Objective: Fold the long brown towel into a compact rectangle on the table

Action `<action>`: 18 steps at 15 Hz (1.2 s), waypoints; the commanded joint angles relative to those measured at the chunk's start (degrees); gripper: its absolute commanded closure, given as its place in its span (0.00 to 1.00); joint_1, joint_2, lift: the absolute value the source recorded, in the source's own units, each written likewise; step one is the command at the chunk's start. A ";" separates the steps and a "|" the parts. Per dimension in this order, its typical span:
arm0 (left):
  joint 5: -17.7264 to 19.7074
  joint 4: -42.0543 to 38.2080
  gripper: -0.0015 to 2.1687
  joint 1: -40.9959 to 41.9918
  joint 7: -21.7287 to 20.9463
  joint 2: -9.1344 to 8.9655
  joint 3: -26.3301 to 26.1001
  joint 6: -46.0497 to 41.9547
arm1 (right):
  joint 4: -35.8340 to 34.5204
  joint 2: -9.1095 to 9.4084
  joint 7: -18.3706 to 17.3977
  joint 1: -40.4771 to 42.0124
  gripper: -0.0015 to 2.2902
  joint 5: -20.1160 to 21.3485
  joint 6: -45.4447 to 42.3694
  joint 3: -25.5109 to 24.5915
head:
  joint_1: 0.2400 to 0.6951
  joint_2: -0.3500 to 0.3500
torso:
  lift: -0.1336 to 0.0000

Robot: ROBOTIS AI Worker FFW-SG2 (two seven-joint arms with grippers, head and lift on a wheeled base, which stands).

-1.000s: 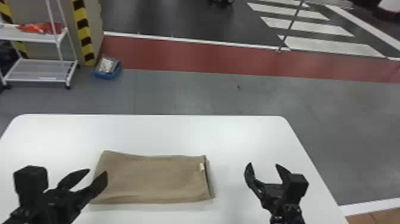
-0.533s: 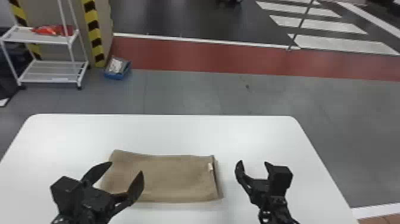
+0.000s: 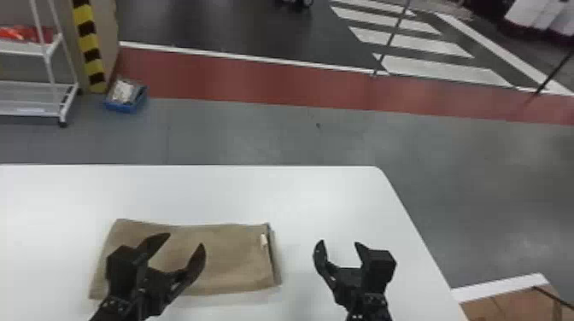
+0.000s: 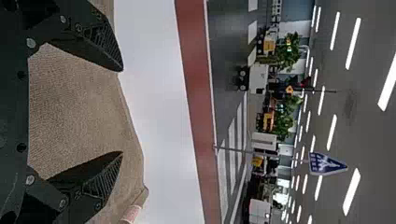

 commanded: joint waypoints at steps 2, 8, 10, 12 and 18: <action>0.59 -0.30 0.99 -0.28 2.74 -0.02 1.04 8.05 | 0.12 -0.07 0.09 0.19 0.09 -0.24 -1.07 -0.24 | 1.00 0.03 | 1.00; 0.50 -0.82 0.99 -0.98 4.94 -0.02 1.83 14.55 | 1.88 0.19 -1.14 -3.68 0.09 0.82 3.32 3.97 | 1.00 0.09 | 1.00; 0.41 -0.74 0.99 -1.15 4.94 0.07 2.53 14.55 | 1.88 0.28 -3.17 -5.35 0.09 1.78 7.01 5.82 | 1.00 0.14 | 1.00; 0.32 -0.65 0.99 -1.68 4.85 0.16 2.45 14.55 | 1.79 0.28 -5.19 -7.10 0.09 3.45 12.64 7.93 | 1.00 0.16 | 1.00; 0.41 0.76 0.99 -2.74 4.06 -0.02 2.27 13.85 | 3.81 0.28 -3.96 -10.62 0.09 -2.61 17.56 9.16 | 1.00 0.23 | 1.00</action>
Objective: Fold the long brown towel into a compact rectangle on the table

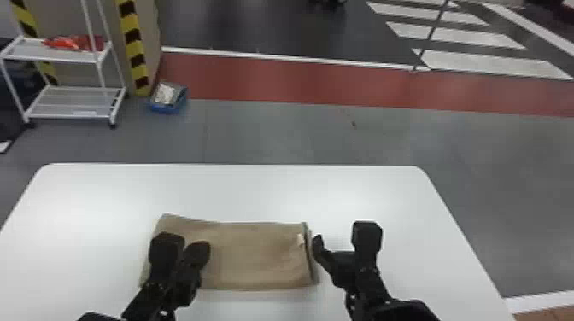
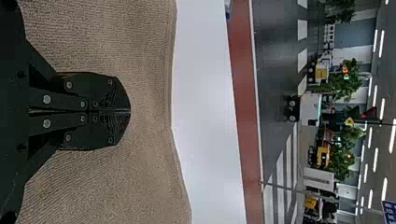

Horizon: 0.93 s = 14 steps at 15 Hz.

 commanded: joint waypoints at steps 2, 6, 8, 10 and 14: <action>0.10 0.99 0.99 -0.47 -0.08 0.08 0.12 -0.37 | 0.59 -0.47 3.97 -0.48 0.09 -6.49 -0.08 -0.50 | 1.00 0.25 | 1.00; 0.19 0.99 0.99 -0.47 -0.17 0.08 0.12 -0.37 | 0.50 -0.65 7.04 -1.62 0.09 -8.78 5.55 -1.91 | 1.00 0.28 | 1.00; 0.19 0.99 0.98 -0.47 -0.17 0.17 0.12 -0.55 | 1.73 -0.74 7.31 -3.03 0.09 -8.08 6.60 -1.21 | 1.00 0.28 | 1.00; 0.19 0.99 0.98 -0.47 -0.44 0.17 0.12 -0.37 | 2.44 -0.74 10.12 -4.43 0.10 -8.08 10.82 -0.85 | 1.00 0.28 | 1.00; 0.19 0.91 0.98 -0.47 -0.44 0.17 -0.06 -0.37 | 2.26 -0.74 12.14 -4.61 0.10 -8.08 16.27 -0.68 | 1.00 0.32 | 1.00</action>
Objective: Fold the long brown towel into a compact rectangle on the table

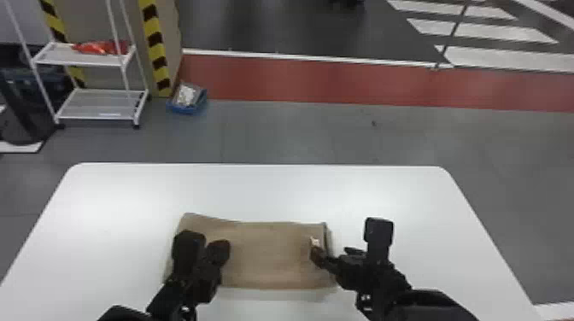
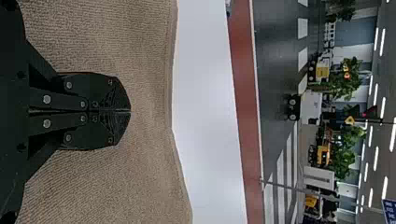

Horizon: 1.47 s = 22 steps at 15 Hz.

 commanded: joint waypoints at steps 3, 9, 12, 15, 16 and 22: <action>0.00 -0.15 0.98 0.00 -0.06 0.14 -0.19 0.00 | -0.04 0.02 1.01 -0.57 0.12 -0.09 4.53 -0.25 | 1.00 0.32 | 1.00; 0.00 -0.86 0.98 0.79 -0.06 0.49 0.16 0.18 | -1.10 0.02 1.45 -0.93 0.26 0.00 4.53 1.06 | 1.00 0.35 | 1.00; 0.00 -1.12 0.98 0.97 -0.32 0.49 0.34 0.35 | -1.45 0.02 2.50 -0.93 0.34 0.00 4.71 1.33 | 1.00 0.36 | 1.00; 0.00 -1.12 0.98 0.97 -0.41 0.58 0.25 0.71 | -3.65 -0.07 6.81 0.04 0.58 -0.79 3.48 0.54 | 1.00 0.37 | 1.00; -0.09 -1.12 0.98 1.32 -0.41 0.58 0.16 0.71 | -4.35 0.02 7.43 0.74 0.61 -0.97 2.42 0.36 | 1.00 0.38 | 1.00; -0.09 -1.91 0.98 2.02 -0.59 0.58 -0.45 1.41 | -11.21 0.02 11.56 4.52 0.62 -5.63 -2.85 -0.43 | 1.00 0.39 | 1.00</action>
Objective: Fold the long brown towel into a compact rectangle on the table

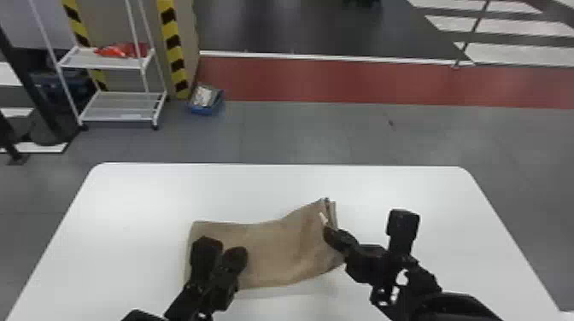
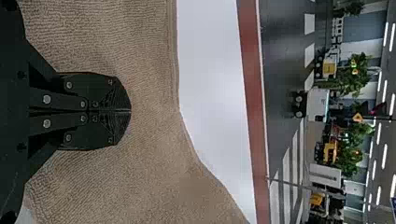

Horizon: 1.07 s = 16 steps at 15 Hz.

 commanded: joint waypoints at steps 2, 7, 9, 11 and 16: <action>1.05 -0.51 0.98 0.08 -1.71 -0.35 -0.20 0.92 | -2.96 0.05 2.69 0.90 0.62 -2.46 -0.95 0.58 | 1.00 0.39 | 1.00; 3.08 -17.38 0.95 7.11 -6.28 0.27 6.04 13.40 | -3.22 0.05 2.34 0.02 0.62 -2.46 0.81 -0.47 | 1.00 0.38 | 1.00; 2.90 -19.40 0.95 7.81 -6.81 2.02 9.56 14.98 | -4.01 0.05 2.16 0.11 0.62 -2.46 0.98 -0.82 | 1.00 0.39 | 1.00; 2.64 -18.08 0.95 7.73 -7.51 3.87 10.87 15.16 | -5.07 0.05 1.72 0.20 0.62 -2.54 1.16 -0.91 | 1.00 0.44 | 1.00; 2.64 -12.11 0.95 6.50 -9.97 3.69 10.17 14.46 | -7.88 0.05 1.55 -1.56 0.62 -2.81 8.54 -1.26 | 1.00 0.52 | 1.00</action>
